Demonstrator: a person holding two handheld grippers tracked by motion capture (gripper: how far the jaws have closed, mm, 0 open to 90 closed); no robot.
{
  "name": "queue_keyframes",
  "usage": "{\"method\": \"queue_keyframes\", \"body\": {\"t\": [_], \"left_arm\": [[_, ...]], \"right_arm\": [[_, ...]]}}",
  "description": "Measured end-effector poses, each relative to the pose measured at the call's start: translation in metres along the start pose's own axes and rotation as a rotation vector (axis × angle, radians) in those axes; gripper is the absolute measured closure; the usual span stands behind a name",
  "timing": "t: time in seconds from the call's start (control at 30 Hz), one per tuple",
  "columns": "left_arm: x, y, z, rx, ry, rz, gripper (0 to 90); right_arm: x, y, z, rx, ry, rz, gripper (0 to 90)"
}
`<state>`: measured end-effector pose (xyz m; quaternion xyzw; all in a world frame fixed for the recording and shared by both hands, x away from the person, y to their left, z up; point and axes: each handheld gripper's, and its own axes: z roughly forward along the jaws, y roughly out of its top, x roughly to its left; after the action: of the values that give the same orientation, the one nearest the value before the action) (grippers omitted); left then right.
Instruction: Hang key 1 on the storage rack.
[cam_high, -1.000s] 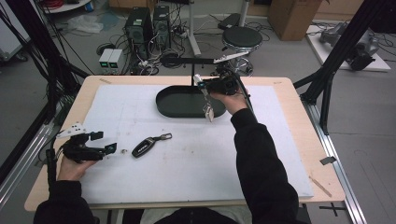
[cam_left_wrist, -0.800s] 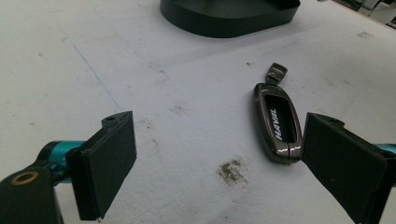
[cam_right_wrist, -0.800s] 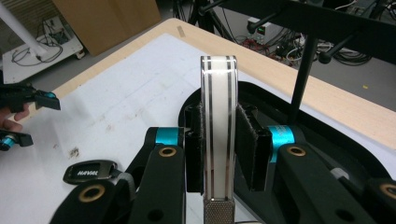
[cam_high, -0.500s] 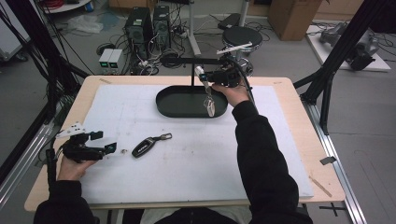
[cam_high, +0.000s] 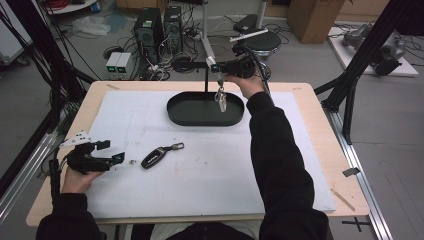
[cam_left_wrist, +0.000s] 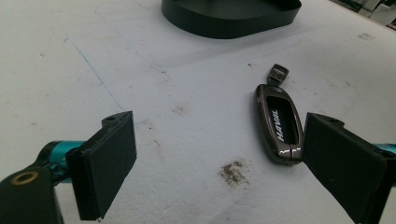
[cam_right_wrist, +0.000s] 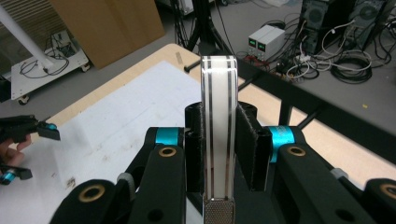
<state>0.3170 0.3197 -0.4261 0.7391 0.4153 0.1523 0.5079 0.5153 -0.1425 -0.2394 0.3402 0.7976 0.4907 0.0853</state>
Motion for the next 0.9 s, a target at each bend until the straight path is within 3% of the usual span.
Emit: {"method": "queue_keyframes", "body": {"t": [0.23,0.4,0.53,0.9], "left_arm": [[0.0,0.0,0.0,-0.003,-0.002,-0.003,11.3],[0.002,0.0,-0.001,-0.012,-0.001,-0.003,11.3],[0.003,0.0,-0.001,-0.019,-0.001,-0.006,11.3],[0.002,0.001,-0.001,-0.022,0.009,-0.007,11.3]], "right_arm": [[-0.007,0.017,0.006,0.001,0.011,0.008,74.6],[-0.017,0.022,0.016,-0.008,-0.009,0.016,74.6],[-0.026,0.024,0.02,-0.041,-0.004,0.033,74.6],[-0.04,0.026,0.029,-0.091,-0.066,0.033,74.6]]}}
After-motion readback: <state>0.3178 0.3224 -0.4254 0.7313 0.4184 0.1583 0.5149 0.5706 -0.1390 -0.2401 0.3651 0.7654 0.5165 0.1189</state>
